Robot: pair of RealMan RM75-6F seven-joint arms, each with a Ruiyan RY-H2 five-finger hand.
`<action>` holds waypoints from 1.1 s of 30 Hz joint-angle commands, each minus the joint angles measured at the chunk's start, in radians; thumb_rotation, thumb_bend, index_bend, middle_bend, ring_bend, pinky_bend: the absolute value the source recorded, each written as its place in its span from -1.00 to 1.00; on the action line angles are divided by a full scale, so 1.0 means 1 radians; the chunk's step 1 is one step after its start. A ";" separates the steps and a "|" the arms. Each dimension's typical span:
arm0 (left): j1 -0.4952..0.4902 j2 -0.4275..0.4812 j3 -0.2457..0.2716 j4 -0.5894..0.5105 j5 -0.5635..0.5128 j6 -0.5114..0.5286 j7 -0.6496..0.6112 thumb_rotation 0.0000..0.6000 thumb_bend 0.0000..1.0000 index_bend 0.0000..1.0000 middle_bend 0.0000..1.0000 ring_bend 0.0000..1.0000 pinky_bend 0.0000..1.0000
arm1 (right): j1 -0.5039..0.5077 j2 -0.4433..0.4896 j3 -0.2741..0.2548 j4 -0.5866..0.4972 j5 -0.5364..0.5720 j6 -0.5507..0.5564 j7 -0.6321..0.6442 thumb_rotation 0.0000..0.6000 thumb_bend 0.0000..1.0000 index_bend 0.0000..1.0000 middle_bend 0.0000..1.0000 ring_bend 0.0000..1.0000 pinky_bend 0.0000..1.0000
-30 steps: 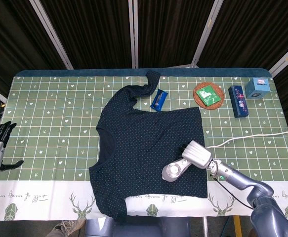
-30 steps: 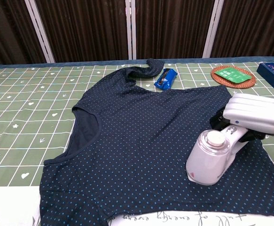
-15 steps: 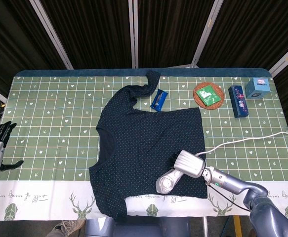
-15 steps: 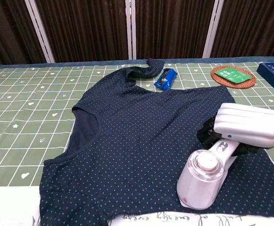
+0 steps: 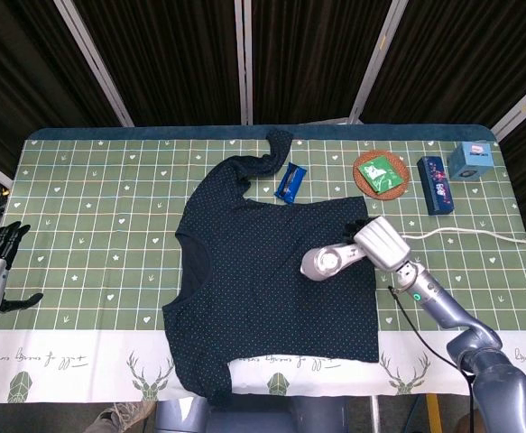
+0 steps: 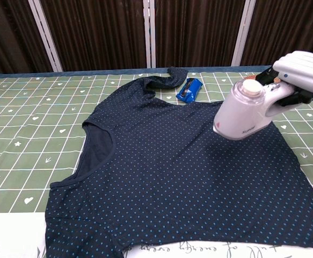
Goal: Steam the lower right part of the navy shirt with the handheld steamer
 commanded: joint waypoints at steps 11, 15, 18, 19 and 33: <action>-0.001 0.000 0.000 0.000 -0.002 -0.003 0.001 1.00 -1.00 -1.00 -1.00 -1.00 -1.00 | -0.016 0.001 0.070 0.108 0.130 -0.333 -0.089 1.00 0.98 0.58 0.27 0.23 0.80; -0.002 0.001 0.000 0.001 -0.005 -0.005 -0.001 1.00 -1.00 -1.00 -1.00 -1.00 -1.00 | -0.021 -0.005 0.073 0.128 0.140 -0.375 -0.095 1.00 0.94 0.57 0.27 0.23 0.81; -0.003 0.000 0.001 0.002 -0.005 -0.009 0.000 1.00 -1.00 -1.00 -1.00 -1.00 -1.00 | -0.023 -0.005 0.066 0.146 0.137 -0.410 -0.108 1.00 0.93 0.57 0.27 0.23 0.80; -0.003 0.001 0.001 0.002 -0.005 -0.009 0.000 1.00 -1.00 -1.00 -1.00 -1.00 -1.00 | -0.023 -0.006 0.067 0.149 0.139 -0.417 -0.107 1.00 0.89 0.55 0.26 0.23 0.79; -0.003 0.005 0.003 -0.005 -0.005 -0.012 0.000 1.00 -1.00 -1.00 -1.00 -1.00 -1.00 | -0.029 0.012 0.103 0.135 0.185 -0.515 -0.235 1.00 -1.00 -1.00 -1.00 -1.00 -0.95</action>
